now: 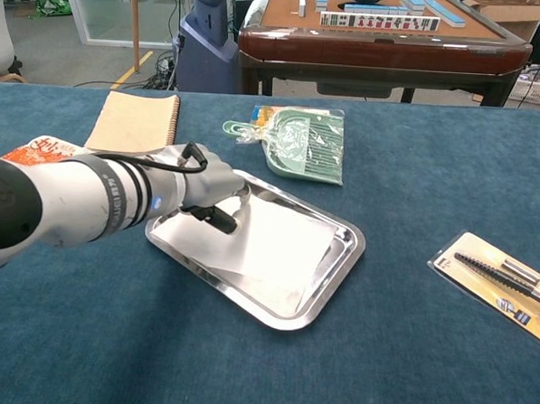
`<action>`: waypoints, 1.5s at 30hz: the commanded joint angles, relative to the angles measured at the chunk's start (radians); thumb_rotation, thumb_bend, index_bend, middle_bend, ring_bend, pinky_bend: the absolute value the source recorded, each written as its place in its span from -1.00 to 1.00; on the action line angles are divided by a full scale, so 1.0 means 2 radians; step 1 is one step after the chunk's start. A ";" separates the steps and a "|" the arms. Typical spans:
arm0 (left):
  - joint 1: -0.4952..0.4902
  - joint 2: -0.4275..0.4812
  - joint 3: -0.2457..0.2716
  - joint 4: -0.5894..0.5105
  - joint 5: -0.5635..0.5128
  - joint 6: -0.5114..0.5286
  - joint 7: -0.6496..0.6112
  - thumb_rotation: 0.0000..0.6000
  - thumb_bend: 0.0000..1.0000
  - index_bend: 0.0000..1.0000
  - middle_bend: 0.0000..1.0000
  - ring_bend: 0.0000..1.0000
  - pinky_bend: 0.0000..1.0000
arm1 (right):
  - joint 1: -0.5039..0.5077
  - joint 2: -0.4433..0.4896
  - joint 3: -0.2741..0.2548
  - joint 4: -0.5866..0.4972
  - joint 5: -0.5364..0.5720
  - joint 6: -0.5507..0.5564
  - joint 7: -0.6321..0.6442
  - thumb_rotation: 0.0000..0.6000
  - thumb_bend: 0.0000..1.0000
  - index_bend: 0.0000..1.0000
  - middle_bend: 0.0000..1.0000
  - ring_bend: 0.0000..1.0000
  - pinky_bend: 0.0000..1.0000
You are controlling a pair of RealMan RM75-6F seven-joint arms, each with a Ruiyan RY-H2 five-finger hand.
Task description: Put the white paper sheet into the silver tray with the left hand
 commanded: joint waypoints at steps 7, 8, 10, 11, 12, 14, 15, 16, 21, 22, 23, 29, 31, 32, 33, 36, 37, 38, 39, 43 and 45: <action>0.003 0.003 -0.004 -0.014 0.012 0.004 -0.011 -0.77 0.10 -0.73 1.00 1.00 1.00 | 0.000 0.000 0.000 -0.001 -0.001 0.001 -0.001 1.00 -0.62 -0.67 -0.65 -0.81 -0.79; 0.005 0.005 -0.007 -0.016 0.017 0.007 -0.018 -0.77 0.10 -0.73 1.00 1.00 1.00 | 0.000 0.000 0.000 -0.001 0.000 0.001 -0.001 1.00 -0.62 -0.67 -0.65 -0.81 -0.79; 0.010 0.013 -0.011 -0.026 0.029 0.013 -0.032 -0.76 0.10 -0.73 1.00 1.00 1.00 | -0.001 0.001 0.000 -0.002 0.000 0.002 -0.001 1.00 -0.62 -0.67 -0.65 -0.81 -0.79; 0.016 0.019 -0.013 -0.034 0.043 0.017 -0.044 -0.75 0.10 -0.73 0.99 0.99 1.00 | -0.002 0.002 0.000 -0.002 0.000 0.003 -0.001 1.00 -0.62 -0.67 -0.65 -0.81 -0.79; 0.021 0.025 -0.013 -0.039 0.054 0.021 -0.054 -0.73 0.09 -0.74 0.98 0.98 1.00 | -0.002 0.002 0.000 -0.002 0.000 0.003 -0.001 1.00 -0.62 -0.67 -0.65 -0.81 -0.79; 0.034 0.040 -0.014 -0.054 0.081 0.031 -0.080 -0.70 0.09 -0.75 0.94 0.92 1.00 | -0.002 0.003 0.001 -0.002 -0.001 0.004 -0.002 1.00 -0.62 -0.67 -0.65 -0.81 -0.79; 0.041 0.047 -0.014 -0.061 0.095 0.033 -0.094 -0.65 0.09 -0.75 0.91 0.88 0.99 | -0.002 0.003 0.001 -0.002 -0.001 0.004 -0.002 1.00 -0.62 -0.67 -0.65 -0.81 -0.79; 0.049 0.054 -0.014 -0.067 0.107 0.037 -0.109 -0.58 0.09 -0.76 0.88 0.85 0.98 | -0.002 0.004 0.001 -0.003 -0.001 0.004 -0.002 1.00 -0.62 -0.67 -0.65 -0.81 -0.79; 0.101 0.094 -0.011 -0.105 0.172 0.078 -0.188 -0.15 -0.01 -0.78 0.45 0.44 0.85 | 0.000 0.003 0.002 -0.002 0.001 0.000 -0.005 1.00 -0.62 -0.67 -0.65 -0.81 -0.79; 0.116 0.103 -0.010 -0.114 0.189 0.089 -0.211 -0.10 -0.04 -0.78 0.37 0.36 0.84 | 0.001 0.003 0.002 -0.001 0.001 -0.002 -0.006 1.00 -0.62 -0.67 -0.65 -0.81 -0.79; 0.128 0.109 -0.008 -0.120 0.201 0.097 -0.226 0.00 -0.07 -0.78 0.29 0.28 0.83 | 0.002 0.003 0.002 0.000 0.002 -0.004 -0.007 1.00 -0.62 -0.67 -0.65 -0.81 -0.79; 0.199 0.142 0.032 -0.131 0.289 0.148 -0.297 0.44 -0.21 -0.77 -0.10 -0.11 0.34 | 0.007 0.001 0.002 0.003 0.006 -0.014 -0.015 1.00 -0.62 -0.67 -0.69 -0.81 -0.79; 0.219 0.154 0.042 -0.137 0.309 0.158 -0.315 0.61 -0.26 -0.75 -0.22 -0.24 0.10 | 0.009 0.002 0.003 0.002 0.005 -0.017 -0.017 1.00 -0.62 -0.67 -0.69 -0.81 -0.79; 0.228 0.159 0.045 -0.140 0.317 0.164 -0.323 0.62 -0.28 -0.75 -0.28 -0.31 -0.02 | 0.010 0.001 0.003 0.002 0.004 -0.018 -0.017 1.00 -0.62 -0.67 -0.69 -0.81 -0.79; 0.236 0.164 0.047 -0.143 0.325 0.169 -0.331 0.61 -0.29 -0.75 -0.34 -0.37 -0.12 | 0.011 0.001 0.003 0.002 0.004 -0.020 -0.018 1.00 -0.62 -0.67 -0.70 -0.81 -0.79; 0.266 0.179 0.059 -0.155 0.356 0.194 -0.350 0.61 -0.31 -0.75 -0.45 -0.50 -0.34 | 0.016 0.000 0.002 0.004 0.004 -0.028 -0.011 1.00 -0.75 -0.67 -0.70 -0.81 -0.79; 0.275 0.184 0.065 -0.161 0.366 0.202 -0.353 0.61 -0.31 -0.75 -0.46 -0.51 -0.37 | 0.017 -0.001 0.002 0.005 0.005 -0.030 -0.008 1.00 -0.80 -0.67 -0.71 -0.81 -0.79; 0.284 0.189 0.072 -0.166 0.378 0.210 -0.354 0.61 -0.31 -0.75 -0.47 -0.52 -0.42 | 0.018 -0.002 0.003 0.008 0.006 -0.032 -0.006 1.00 -0.89 -0.67 -0.71 -0.81 -0.79; 0.297 0.194 0.080 -0.171 0.394 0.223 -0.354 0.60 -0.32 -0.75 -0.48 -0.54 -0.47 | 0.019 -0.003 0.003 0.010 0.006 -0.034 -0.004 1.00 -0.94 -0.67 -0.71 -0.81 -0.79; 0.336 0.210 0.100 -0.186 0.431 0.260 -0.354 0.61 -0.32 -0.75 -0.48 -0.55 -0.53 | 0.024 -0.005 0.002 0.015 0.004 -0.042 -0.005 1.00 -0.97 -0.67 -0.71 -0.81 -0.79; 0.356 0.218 0.108 -0.193 0.446 0.275 -0.353 0.62 -0.32 -0.75 -0.49 -0.55 -0.54 | 0.027 -0.005 0.001 0.014 0.003 -0.047 -0.003 1.00 -0.96 -0.67 -0.71 -0.81 -0.79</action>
